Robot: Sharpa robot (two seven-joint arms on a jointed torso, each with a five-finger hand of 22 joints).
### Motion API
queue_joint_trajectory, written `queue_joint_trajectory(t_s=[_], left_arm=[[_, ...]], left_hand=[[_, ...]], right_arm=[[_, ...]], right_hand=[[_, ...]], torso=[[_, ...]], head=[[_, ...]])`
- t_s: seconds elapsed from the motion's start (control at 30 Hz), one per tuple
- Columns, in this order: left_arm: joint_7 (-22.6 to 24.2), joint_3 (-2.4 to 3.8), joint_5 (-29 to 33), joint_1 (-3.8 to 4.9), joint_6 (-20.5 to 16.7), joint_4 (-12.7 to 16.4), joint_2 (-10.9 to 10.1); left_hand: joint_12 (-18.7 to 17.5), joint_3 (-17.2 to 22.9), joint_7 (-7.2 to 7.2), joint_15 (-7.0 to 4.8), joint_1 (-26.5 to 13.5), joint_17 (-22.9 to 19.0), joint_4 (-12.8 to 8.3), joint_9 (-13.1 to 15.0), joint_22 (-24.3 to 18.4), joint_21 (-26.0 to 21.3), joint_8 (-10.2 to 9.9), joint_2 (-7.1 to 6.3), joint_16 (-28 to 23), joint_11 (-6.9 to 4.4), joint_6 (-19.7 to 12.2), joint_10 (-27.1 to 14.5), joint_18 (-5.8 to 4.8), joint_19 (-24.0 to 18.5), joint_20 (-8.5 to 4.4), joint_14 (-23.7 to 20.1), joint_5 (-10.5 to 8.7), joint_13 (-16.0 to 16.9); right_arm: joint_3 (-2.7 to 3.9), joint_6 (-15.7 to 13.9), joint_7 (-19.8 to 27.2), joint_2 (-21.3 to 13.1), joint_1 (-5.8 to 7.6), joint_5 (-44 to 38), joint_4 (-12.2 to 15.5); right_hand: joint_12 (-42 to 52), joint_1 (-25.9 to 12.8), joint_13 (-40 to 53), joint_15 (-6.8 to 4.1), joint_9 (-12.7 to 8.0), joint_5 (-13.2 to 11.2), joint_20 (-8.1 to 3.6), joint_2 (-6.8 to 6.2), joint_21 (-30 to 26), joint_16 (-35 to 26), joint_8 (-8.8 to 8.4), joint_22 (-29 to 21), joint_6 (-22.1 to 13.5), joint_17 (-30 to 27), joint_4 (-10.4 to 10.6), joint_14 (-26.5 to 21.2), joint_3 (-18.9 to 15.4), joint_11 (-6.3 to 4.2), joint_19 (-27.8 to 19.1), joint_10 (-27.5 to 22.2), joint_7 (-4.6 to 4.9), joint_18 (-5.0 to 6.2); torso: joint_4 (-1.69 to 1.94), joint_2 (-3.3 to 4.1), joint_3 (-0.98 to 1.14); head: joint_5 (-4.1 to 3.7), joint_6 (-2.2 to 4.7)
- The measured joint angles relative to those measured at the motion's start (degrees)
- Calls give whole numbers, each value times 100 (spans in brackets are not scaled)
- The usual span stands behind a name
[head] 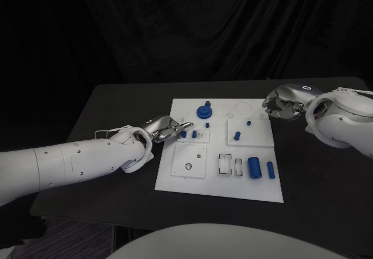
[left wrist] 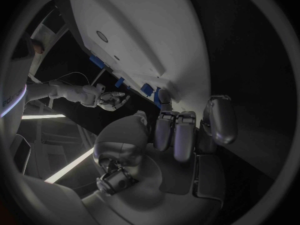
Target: Assemble the parts on the task board
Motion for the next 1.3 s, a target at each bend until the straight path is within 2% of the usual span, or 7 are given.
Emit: queue_joint_trajectory(t_s=[0.07,0.2,0.63,0.8,0.93,1.13,1.3], left_arm=[[29,-4,0,-8,-8,-4,-1],[73,-15,-1,-20,-10,-10,-2],[200,-23,-2,-30,-9,-23,-3],[278,-25,-2,-33,-31,-25,-4],[341,-25,-3,-34,-76,-20,-10],[380,-25,-3,-35,-153,-7,-26],[379,-25,-3,-36,-196,2,-32]], left_hand=[[15,-12,-36,-17,41,0,3,-7,0,55,294,85,0,-31,37,15,0,25,-25,13,45,0],[38,41,-81,-43,42,0,16,21,0,88,865,86,0,-50,142,13,0,46,-46,1,163,0],[38,157,-100,-43,63,0,10,21,0,88,1024,106,0,-66,118,-3,0,45,-46,1,250,0],[38,244,-100,-64,63,0,12,20,0,132,1212,106,0,-66,118,-2,0,66,-67,21,296,0],[128,426,-144,-95,62,0,10,20,0,278,1825,106,0,-108,403,-5,1,170,-87,-10,429,0],[193,426,-204,-154,62,0,11,20,0,409,2534,106,0,-169,820,17,1,247,-124,8,503,0],[217,426,-252,-156,63,0,11,19,0,452,2732,106,0,-185,928,1,1,270,-148,11,527,0]], right_arm=[[0,5,-2,0,0,0,0],[0,13,-7,1,-1,0,0],[0,38,-22,10,-1,0,-2],[0,46,-27,10,-2,0,-2],[0,51,-32,5,-2,0,-4],[0,60,-42,1,-2,0,-4],[0,68,-47,0,-2,0,-1]], right_hand=[[0,0,0,0,0,0,0,0,0,0,0,0,0,0,0,0,0,0,0,0,0,0],[0,0,0,0,0,0,0,0,0,0,0,0,0,0,0,0,0,0,0,0,0,0],[0,0,0,0,-4,0,0,0,0,0,28,0,0,0,-17,0,17,0,0,0,0,0],[0,0,0,0,-4,0,0,0,0,0,28,0,0,0,-17,0,17,0,0,0,0,0],[0,0,0,0,-4,0,0,0,0,0,28,0,0,0,-17,0,16,0,0,0,0,0],[0,0,0,0,-4,0,0,0,0,0,28,0,0,0,-17,0,17,0,0,0,0,0],[0,0,0,0,-3,0,0,0,0,0,28,0,0,0,-17,0,17,0,0,0,0,0]], torso=[[0,0,0],[0,0,0],[1,2,2],[2,2,4],[3,3,4],[5,2,5],[2,-3,4]], head=[[1,0],[1,0],[15,0],[18,0],[16,0],[9,0],[8,0]])
